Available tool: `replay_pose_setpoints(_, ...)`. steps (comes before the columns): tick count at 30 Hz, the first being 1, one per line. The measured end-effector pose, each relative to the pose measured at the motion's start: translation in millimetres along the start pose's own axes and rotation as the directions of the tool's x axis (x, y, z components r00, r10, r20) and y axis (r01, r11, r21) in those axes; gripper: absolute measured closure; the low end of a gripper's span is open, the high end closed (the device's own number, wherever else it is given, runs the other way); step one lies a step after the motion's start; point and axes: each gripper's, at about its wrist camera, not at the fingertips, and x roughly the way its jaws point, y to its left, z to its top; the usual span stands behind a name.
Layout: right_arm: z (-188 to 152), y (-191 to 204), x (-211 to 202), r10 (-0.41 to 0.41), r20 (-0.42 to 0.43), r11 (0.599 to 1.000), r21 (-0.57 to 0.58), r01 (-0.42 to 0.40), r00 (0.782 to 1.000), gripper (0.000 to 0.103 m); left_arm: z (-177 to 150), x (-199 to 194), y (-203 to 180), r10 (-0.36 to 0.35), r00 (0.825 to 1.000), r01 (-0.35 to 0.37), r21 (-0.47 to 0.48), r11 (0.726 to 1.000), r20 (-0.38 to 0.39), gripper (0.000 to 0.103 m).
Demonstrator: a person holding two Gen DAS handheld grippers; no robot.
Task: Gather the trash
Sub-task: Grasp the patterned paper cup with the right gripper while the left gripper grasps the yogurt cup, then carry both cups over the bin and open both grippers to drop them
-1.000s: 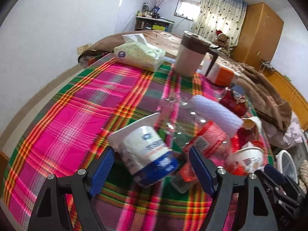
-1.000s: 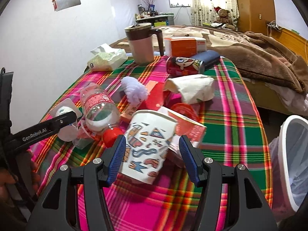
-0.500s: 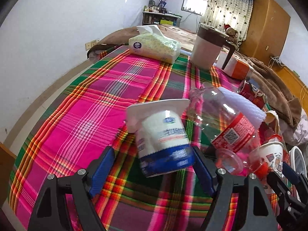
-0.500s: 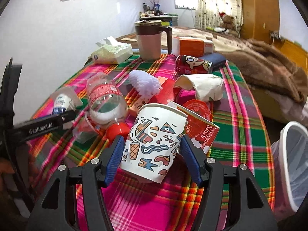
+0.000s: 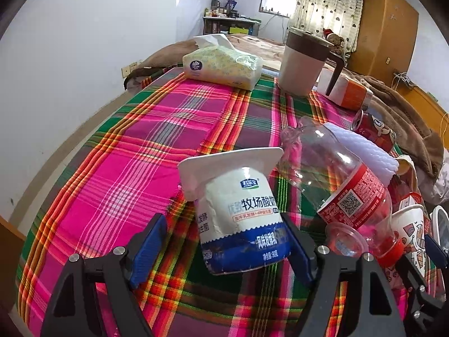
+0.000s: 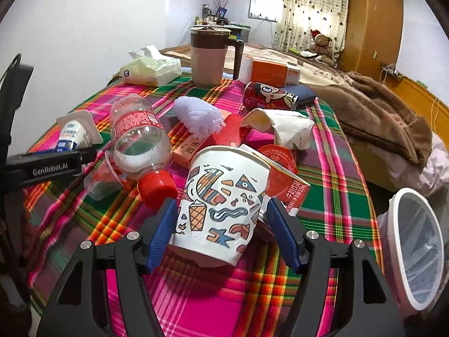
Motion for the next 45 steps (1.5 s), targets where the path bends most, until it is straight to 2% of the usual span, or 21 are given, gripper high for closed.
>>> replay_pose_setpoints(3, -2, 1, -2, 0.001, 0.010, 1.000, -0.009, -0.001, 1.000, 0.036, -1, -1, 0, -0.019, 1.000, 0.019, -0.002, 1.000, 0.002, 0.032)
replay_pose_setpoints(4, -3, 0, -3, 0.004, 0.014, 1.000, -0.009, -0.004, 1.000, 0.038, -1, -1, 1, -0.021, 1.000, 0.021, -0.005, 1.000, -0.001, 0.040)
replay_pose_setpoints(6, -4, -1, -5, -0.005, 0.029, 1.000, -0.003, 0.005, 1.000, 0.049, 0, -1, 0, -0.020, 1.000, 0.020, -0.004, 1.000, 0.000, 0.045)
replay_pose_setpoints(7, -5, -2, -6, 0.004, 0.031, 1.000, 0.001, -0.004, 1.000, 0.049, -1, -1, -1, -0.027, 1.000, 0.027, -0.001, 1.000, 0.002, 0.053)
replay_pose_setpoints(8, -5, -3, -6, 0.009, 0.034, 1.000, 0.003, -0.009, 0.999, 0.049, -1, -2, -2, -0.034, 0.999, 0.034, 0.006, 0.999, 0.004, 0.054)
replay_pose_setpoints(20, -8, -13, -8, 0.090, 0.063, 0.993, 0.075, -0.095, 0.994, 0.050, -10, -20, -1, -0.046, 0.998, 0.046, 0.009, 0.999, 0.043, 0.054)
replay_pose_setpoints(35, -5, -36, -31, 0.116, 0.136, 0.982, 0.130, -0.134, 0.984, 0.050, -21, -63, -16, -0.103, 0.989, 0.099, 0.042, 0.994, 0.109, 0.054)
replay_pose_setpoints(45, -7, -60, -45, 0.116, 0.174, 0.973, 0.178, -0.147, 0.978, 0.050, -25, -90, -47, -0.147, 0.980, 0.133, 0.105, 0.985, 0.137, 0.054)
